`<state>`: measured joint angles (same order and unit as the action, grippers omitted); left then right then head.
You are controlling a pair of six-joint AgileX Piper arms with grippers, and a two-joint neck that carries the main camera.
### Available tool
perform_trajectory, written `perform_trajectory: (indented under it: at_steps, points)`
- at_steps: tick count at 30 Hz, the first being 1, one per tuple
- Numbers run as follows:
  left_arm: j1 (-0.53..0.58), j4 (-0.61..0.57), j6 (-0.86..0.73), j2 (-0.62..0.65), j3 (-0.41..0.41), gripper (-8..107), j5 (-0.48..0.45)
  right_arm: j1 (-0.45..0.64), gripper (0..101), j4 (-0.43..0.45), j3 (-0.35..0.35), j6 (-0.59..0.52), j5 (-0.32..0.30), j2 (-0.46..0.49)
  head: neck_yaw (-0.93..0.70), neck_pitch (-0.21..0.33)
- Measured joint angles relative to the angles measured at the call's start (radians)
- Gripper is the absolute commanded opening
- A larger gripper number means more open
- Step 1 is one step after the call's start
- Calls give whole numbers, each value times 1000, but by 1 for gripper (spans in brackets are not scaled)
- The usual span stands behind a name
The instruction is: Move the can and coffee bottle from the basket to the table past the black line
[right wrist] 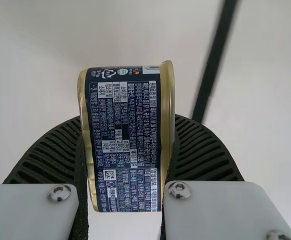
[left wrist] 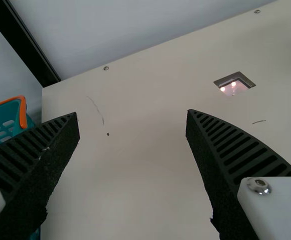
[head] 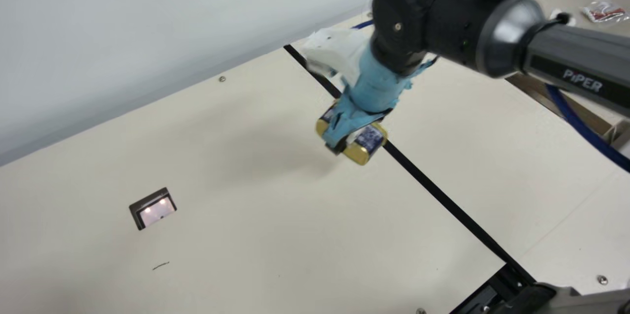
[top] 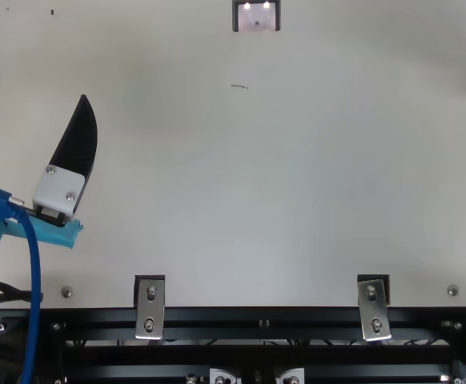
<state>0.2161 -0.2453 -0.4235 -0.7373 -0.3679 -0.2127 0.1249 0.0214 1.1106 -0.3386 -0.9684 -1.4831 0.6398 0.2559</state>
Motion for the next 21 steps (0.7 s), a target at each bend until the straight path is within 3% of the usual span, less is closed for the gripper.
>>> perform_trajectory:
  at_steps: [12,21]
  points:
    - [0,0,0,0,0,90,0,423,0,76,26,-110,62,-76,0,0]
    - [0,0,0,0,0,90,0,627,0,38,70,-178,90,-170,0,-5]
